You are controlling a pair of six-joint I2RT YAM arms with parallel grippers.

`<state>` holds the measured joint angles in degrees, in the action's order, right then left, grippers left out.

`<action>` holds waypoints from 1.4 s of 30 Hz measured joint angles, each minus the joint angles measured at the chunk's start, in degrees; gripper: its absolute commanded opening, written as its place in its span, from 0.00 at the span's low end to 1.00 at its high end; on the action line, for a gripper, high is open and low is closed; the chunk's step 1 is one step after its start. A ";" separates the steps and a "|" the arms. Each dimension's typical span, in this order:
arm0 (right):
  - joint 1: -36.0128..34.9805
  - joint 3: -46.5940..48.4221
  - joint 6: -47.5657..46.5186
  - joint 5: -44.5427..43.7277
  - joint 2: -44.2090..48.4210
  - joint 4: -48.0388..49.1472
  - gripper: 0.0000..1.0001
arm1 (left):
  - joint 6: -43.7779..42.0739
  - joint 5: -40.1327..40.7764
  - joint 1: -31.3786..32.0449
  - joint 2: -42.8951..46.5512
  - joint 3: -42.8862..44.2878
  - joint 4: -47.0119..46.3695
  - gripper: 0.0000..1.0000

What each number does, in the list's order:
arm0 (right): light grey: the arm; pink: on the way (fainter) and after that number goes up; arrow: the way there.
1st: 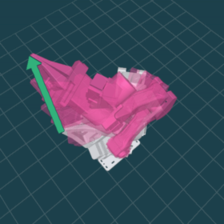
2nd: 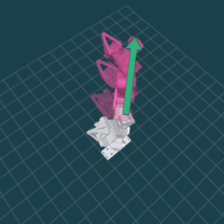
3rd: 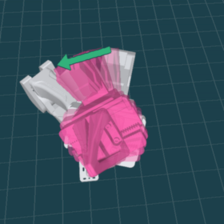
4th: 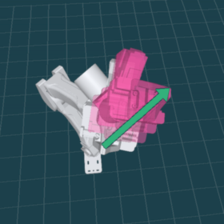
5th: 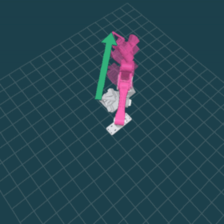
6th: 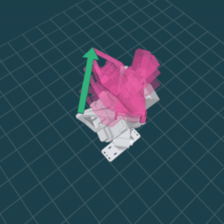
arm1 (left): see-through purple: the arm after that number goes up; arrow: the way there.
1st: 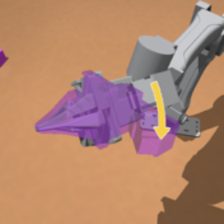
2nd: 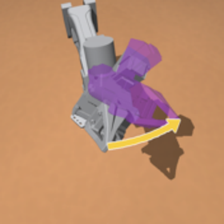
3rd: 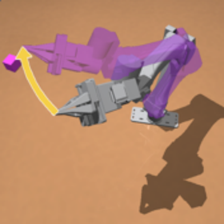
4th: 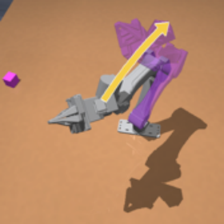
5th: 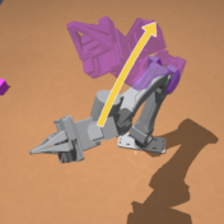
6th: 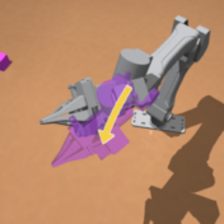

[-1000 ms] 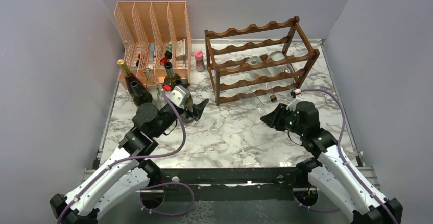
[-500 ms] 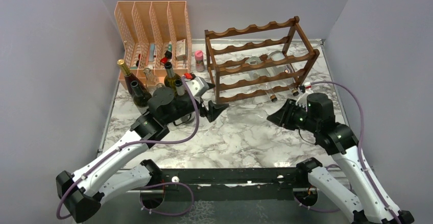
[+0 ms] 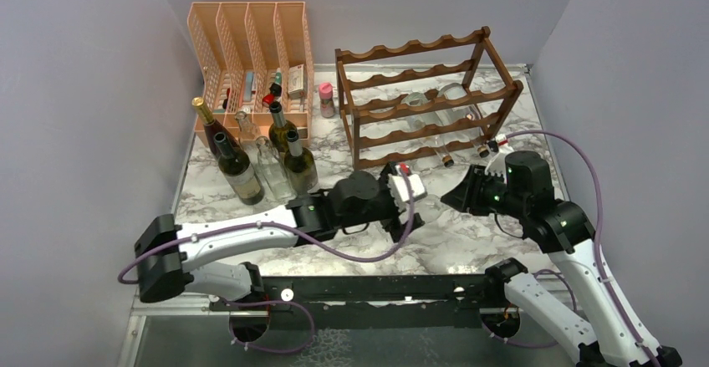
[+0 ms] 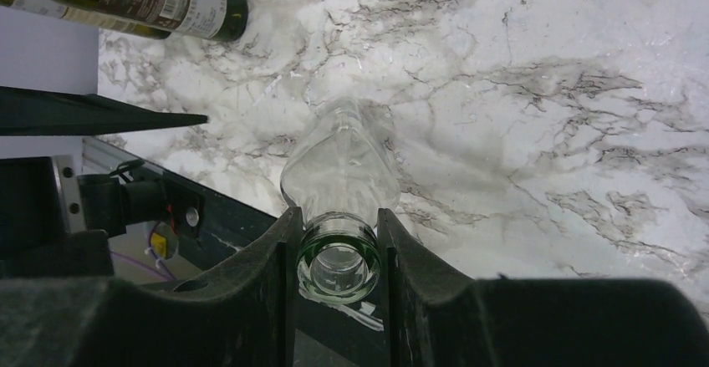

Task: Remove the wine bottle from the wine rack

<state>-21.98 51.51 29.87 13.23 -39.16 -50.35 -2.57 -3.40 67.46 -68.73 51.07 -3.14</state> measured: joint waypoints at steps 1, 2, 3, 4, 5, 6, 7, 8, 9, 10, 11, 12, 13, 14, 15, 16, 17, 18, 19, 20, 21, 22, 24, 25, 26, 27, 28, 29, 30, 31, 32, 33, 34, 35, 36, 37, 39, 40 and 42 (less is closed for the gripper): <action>-0.04 0.02 -0.15 0.02 -0.02 -0.02 0.01 | -0.13 1.42 1.16 -2.27 1.55 1.07 0.90; -0.07 0.07 -0.39 0.09 -0.07 -0.04 0.01 | -0.17 3.28 2.23 -4.59 3.34 2.16 0.90; -0.09 0.11 -0.63 0.13 -0.07 -0.04 0.01 | -0.11 4.90 3.21 -6.88 5.16 2.95 0.90; -0.09 0.15 -0.83 0.17 -0.09 -0.07 0.01 | -0.04 6.12 3.80 -8.35 6.36 3.43 0.90; -0.09 0.20 -1.03 0.15 -0.09 -0.07 0.01 | 0.07 7.45 4.57 -10.10 7.78 3.78 0.90; -0.09 0.22 -1.22 0.17 -0.09 -0.07 0.01 | 0.15 8.74 5.25 -11.61 8.85 4.00 0.90; -0.09 0.22 -1.40 0.17 -0.09 -0.07 0.01 | 0.17 9.94 5.86 -12.87 9.70 4.24 0.90; -0.09 0.26 -1.49 0.17 -0.09 -0.09 0.01 | 0.17 11.41 6.45 -13.99 10.45 4.61 0.90; -0.09 0.31 -1.57 0.17 -0.09 -0.09 0.01 | 0.09 13.18 7.04 -15.06 11.13 4.98 0.90; -0.09 0.35 -1.70 0.17 -0.09 -0.11 0.01 | -0.04 14.93 7.61 -16.09 11.78 5.25 0.90; -0.09 0.42 -1.90 0.17 -0.09 -0.17 0.01 | -0.31 16.87 8.17 -17.27 12.63 5.66 0.89; -0.09 0.50 -2.05 0.15 -0.09 -0.26 0.01 | -0.48 18.34 8.59 -18.21 13.29 5.95 0.89; -0.09 0.59 -2.21 0.15 -0.09 -0.35 0.01 | -1.03 20.83 9.27 -19.71 14.21 6.19 0.88; -0.09 0.66 -2.40 0.15 -0.09 -0.37 0.01 | -1.38 22.36 9.62 -20.65 14.71 6.23 0.87; -0.09 0.72 -2.54 0.15 -0.09 -0.39 0.01 | -1.79 24.00 10.08 -21.86 15.21 6.29 0.85; -0.09 0.79 -2.64 0.15 -0.09 -0.42 0.01 | -2.29 25.51 10.43 -22.88 15.61 6.38 0.83; -0.09 0.83 -2.80 0.15 -0.09 -0.48 0.01 | -2.86 27.02 10.80 -23.91 15.93 6.56 0.80; -0.09 0.85 -3.04 0.11 -0.09 -0.48 0.01 | -3.15 28.06 11.06 -24.63 16.15 6.71 0.77; -0.09 0.85 -3.32 0.00 -0.07 -0.81 0.01 | -3.19 29.88 11.52 -25.46 16.55 6.62 0.74; 0.24 0.85 -3.41 -0.20 -0.04 -1.11 0.01 | -3.37 31.23 11.82 -25.83 17.07 6.67 0.71; 0.35 0.90 -3.58 -0.46 0.00 -1.20 0.01 | -3.61 32.74 12.15 -26.12 17.62 6.80 0.69; 0.35 1.01 -3.72 -0.63 0.07 -1.14 0.01 | -3.34 34.12 12.48 -26.45 18.03 6.97 0.65; 0.59 1.20 -4.00 -1.18 0.11 -1.11 0.01 | -2.75 36.59 13.20 -27.30 18.69 6.73 0.58; 0.72 1.27 -4.02 -1.25 0.09 -1.05 0.01 | -3.10 37.77 13.57 -27.82 18.93 6.51 0.54; 0.72 1.40 -4.02 -1.38 0.04 -1.22 0.02 | -3.67 39.15 14.16 -28.37 19.17 6.36 0.49; 0.72 1.42 -4.02 -1.33 0.04 -1.36 0.04 | -4.09 40.26 14.62 -28.76 19.43 6.38 0.45; 0.72 1.44 -4.00 -1.36 0.04 -1.42 0.08 | -4.59 41.20 15.02 -29.03 19.54 6.32 0.43; 0.70 1.49 -4.02 -1.31 0.04 -1.44 0.14 | -4.81 41.72 15.19 -29.07 19.54 6.23 0.41; 0.70 1.51 -4.02 -1.22 0.04 -1.42 0.20 | -4.85 42.10 15.30 -29.07 19.54 6.21 0.40; 0.68 1.57 -4.02 -1.18 0.04 -1.44 0.27 | -4.90 42.34 15.37 -29.03 19.52 6.12 0.39; 0.68 1.68 -4.02 -1.16 -0.02 -1.42 0.33 | -4.96 42.47 15.41 -28.94 19.41 5.90 0.38; 0.57 1.86 -4.04 -1.09 -0.15 -1.42 0.41 | -5.14 42.47 15.41 -28.65 18.95 5.44 0.38; 0.37 1.95 -4.02 -0.87 -0.24 -1.40 0.46 | -5.35 42.42 15.41 -28.02 17.99 4.57 0.37; 0.22 2.08 -3.96 -0.57 -0.35 -1.38 0.53 | -5.46 42.27 15.43 -27.23 16.92 3.76 0.37; 0.04 2.54 -4.00 -0.28 -0.52 -1.49 0.59 | -5.57 42.16 15.47 -26.12 15.56 3.08 0.37; -0.09 3.15 -3.91 0.00 -0.61 -1.66 0.63 | -5.60 42.18 15.43 -24.90 13.99 2.73 0.37; -0.20 4.74 -4.24 0.11 -0.59 -1.66 0.70 | -5.40 41.99 15.10 -21.51 10.40 1.60 0.36; -0.17 5.64 -4.22 0.15 -0.70 -1.64 0.72 | -5.09 42.05 15.02 -19.85 9.03 1.51 0.36; -0.20 7.85 -4.44 0.09 -1.29 -1.53 0.74 | -4.52 42.05 14.99 -16.50 6.34 1.84 0.36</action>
<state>-22.17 59.35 25.43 13.32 -40.45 -51.88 -7.09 38.65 82.46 -85.23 57.41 -1.30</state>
